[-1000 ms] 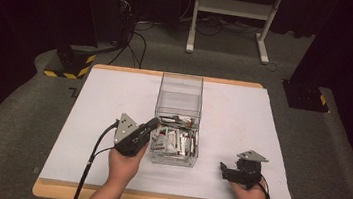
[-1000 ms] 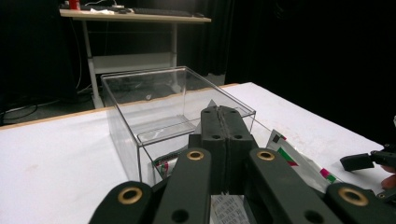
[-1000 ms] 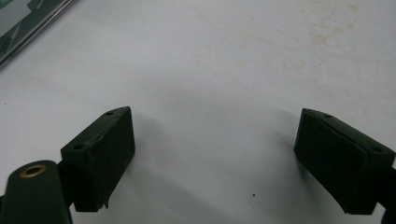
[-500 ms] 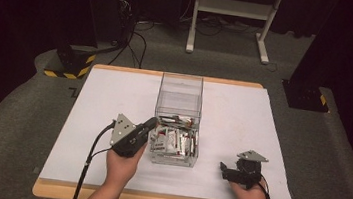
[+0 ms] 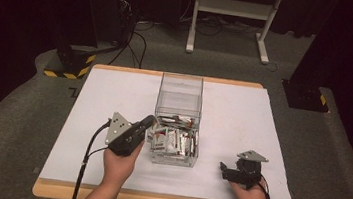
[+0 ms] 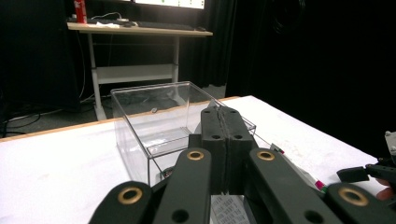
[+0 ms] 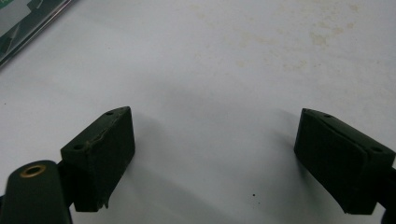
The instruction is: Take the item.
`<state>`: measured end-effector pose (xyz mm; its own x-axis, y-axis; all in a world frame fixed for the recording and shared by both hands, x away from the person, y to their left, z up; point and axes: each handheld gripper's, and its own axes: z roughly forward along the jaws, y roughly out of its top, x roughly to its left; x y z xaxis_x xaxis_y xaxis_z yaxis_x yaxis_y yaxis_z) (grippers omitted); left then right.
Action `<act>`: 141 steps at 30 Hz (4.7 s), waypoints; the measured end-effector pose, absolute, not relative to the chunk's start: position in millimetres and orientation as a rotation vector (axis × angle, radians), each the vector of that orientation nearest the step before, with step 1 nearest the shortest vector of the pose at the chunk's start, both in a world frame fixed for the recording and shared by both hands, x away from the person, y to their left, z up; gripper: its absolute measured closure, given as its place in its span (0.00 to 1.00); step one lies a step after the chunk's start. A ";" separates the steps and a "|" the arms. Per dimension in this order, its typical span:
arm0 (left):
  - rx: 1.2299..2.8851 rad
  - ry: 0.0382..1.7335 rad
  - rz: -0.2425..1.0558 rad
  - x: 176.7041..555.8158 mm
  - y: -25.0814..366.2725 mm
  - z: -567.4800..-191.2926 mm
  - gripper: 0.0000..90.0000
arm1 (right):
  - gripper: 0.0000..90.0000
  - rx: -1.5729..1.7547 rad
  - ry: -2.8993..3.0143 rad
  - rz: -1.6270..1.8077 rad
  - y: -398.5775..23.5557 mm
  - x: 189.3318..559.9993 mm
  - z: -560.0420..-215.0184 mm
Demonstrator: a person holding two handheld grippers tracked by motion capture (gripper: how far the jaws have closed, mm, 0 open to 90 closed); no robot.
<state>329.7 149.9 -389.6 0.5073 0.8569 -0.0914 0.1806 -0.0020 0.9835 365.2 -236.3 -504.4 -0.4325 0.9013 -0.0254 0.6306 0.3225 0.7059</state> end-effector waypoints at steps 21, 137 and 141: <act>1.494 0.959 0.709 327.2 165.5 -385.5 1.00 | 0.14 1.355 2.178 0.880 -236.3 365.2 -504.4; 1.667 1.233 0.745 411.8 258.7 -454.8 0.99 | 0.14 1.359 2.179 0.880 -236.5 365.1 -504.3; 1.682 1.238 0.739 414.9 256.2 -459.0 0.99 | 0.13 1.358 2.179 0.880 -236.6 365.1 -504.3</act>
<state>414.9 256.2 -459.0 0.3215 0.9460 -0.0411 0.4126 -0.1008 0.9053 365.1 -236.6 -504.3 -0.4319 0.9016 -0.0229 0.6327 0.3209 0.7048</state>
